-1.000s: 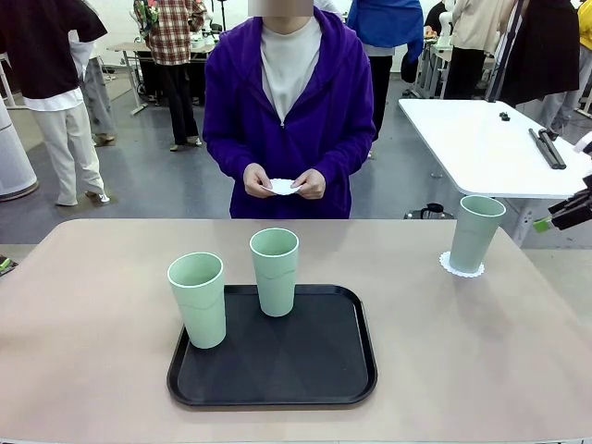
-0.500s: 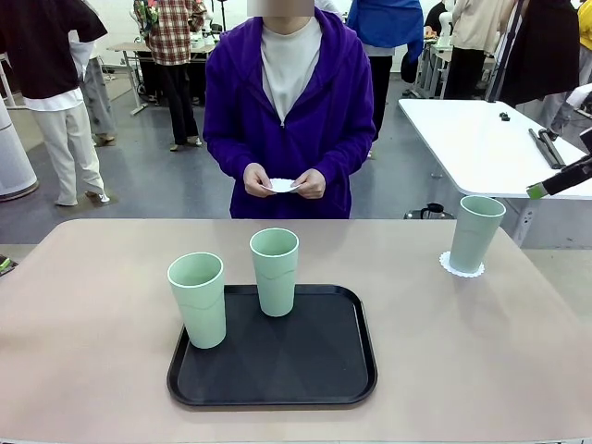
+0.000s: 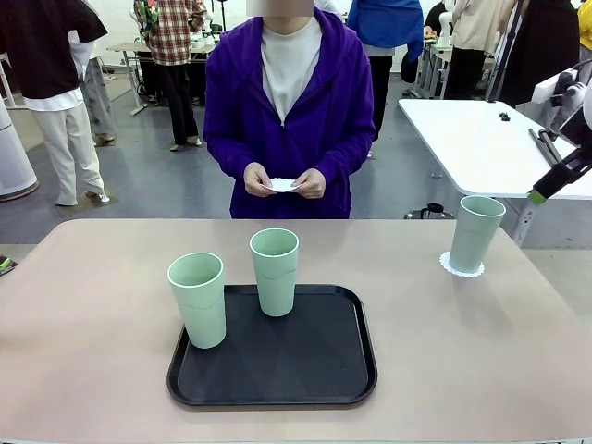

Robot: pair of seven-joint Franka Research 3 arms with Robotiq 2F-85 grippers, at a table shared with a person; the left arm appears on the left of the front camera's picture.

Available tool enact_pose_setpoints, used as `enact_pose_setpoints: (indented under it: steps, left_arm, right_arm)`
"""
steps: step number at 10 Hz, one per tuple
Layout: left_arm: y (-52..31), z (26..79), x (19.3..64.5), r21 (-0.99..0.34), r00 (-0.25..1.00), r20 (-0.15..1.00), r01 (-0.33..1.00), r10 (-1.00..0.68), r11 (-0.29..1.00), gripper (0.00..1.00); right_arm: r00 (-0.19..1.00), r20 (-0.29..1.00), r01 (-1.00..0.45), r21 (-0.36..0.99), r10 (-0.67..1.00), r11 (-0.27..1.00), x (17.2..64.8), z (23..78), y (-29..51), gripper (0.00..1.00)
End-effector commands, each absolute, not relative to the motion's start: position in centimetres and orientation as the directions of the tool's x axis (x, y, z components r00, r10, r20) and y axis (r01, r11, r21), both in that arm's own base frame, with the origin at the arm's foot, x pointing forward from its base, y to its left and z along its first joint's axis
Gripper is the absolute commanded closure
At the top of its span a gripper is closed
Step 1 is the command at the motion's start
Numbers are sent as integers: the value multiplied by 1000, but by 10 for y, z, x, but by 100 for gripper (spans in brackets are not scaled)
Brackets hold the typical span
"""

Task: Place coasters on the table and set cups on them.
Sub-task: Pick up one Reusable plastic cup and place it on a coaster set by the human, then take one Reusable plastic cup from the Flat Tray and place it on a coaster set by the human.

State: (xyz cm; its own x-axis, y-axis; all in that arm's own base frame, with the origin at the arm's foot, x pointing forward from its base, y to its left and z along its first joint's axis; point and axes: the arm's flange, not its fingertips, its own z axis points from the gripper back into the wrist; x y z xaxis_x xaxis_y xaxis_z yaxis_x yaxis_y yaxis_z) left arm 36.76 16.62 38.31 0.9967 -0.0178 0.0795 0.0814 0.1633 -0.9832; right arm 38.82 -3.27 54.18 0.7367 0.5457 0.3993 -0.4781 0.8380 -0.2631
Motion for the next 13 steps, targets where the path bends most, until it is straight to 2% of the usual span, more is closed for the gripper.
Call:
enact_pose_setpoints:
  steps: [1, 2, 3, 13]
  left_arm:
    - [169, 385, 367, -984, 995, 97, 99, -21, 151, 0]
    - [169, 385, 367, -984, 995, 97, 99, -21, 151, 0]
    - [169, 385, 367, -984, 995, 97, 99, -21, 151, 0]
    - [169, 385, 367, -984, 995, 97, 99, -21, 151, 0]
  right_arm:
    - [772, 338, -490, -222, 538, 843, 394, 546, -32, 0]
    - [792, 318, -485, -193, 522, 853, 401, 544, -34, 0]
    - [751, 367, -488, -252, 549, 836, 388, 541, -29, 0]
    - [751, 367, -488, -252, 549, 836, 388, 541, -29, 0]
